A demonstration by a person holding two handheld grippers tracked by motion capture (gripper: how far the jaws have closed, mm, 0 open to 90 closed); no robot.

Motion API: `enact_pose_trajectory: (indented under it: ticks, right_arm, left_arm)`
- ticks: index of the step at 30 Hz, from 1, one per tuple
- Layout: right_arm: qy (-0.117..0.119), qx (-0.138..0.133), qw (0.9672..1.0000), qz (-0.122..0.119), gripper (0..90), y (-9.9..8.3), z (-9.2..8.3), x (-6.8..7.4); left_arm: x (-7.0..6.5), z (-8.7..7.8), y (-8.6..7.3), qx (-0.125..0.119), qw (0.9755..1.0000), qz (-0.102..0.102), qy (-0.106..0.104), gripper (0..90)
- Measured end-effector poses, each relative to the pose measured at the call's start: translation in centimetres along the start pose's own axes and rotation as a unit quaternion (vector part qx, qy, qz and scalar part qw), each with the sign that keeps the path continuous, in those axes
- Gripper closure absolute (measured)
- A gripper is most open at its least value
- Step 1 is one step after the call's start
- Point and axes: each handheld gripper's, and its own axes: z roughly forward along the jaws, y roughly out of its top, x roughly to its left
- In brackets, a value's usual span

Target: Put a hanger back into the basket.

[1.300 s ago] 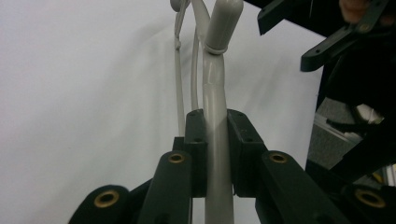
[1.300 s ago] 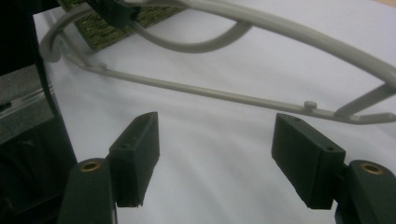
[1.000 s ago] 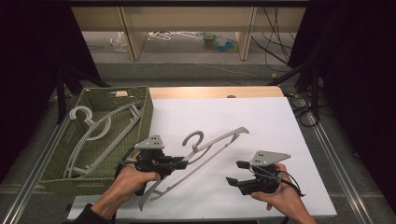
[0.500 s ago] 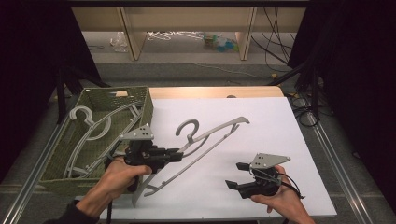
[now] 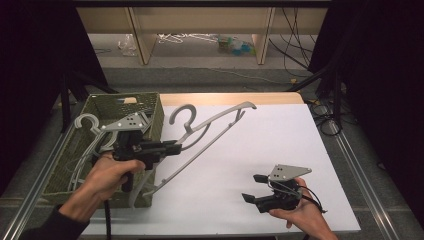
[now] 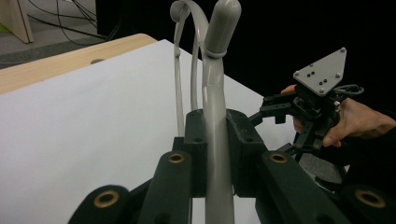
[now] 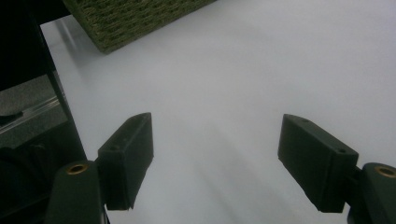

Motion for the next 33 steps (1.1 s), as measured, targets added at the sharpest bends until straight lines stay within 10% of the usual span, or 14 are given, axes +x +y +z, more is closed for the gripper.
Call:
enact_pose_trajectory:
  ticks: [20, 33]
  right_arm:
    - [0.004, 0.008, 1.0, 0.003, 27.5, -0.2, 0.3, 0.0]
    - [0.009, 0.012, 0.9999, 0.004, 27.2, -0.3, 0.6, 0.0]
  left_arm:
    - [4.6, -6.2, 1.0, -0.03, 0.9971, -0.029, 0.064, 79.1]
    - [8.9, -9.9, -0.2, -0.053, 0.9903, -0.061, 0.113, 79.2]
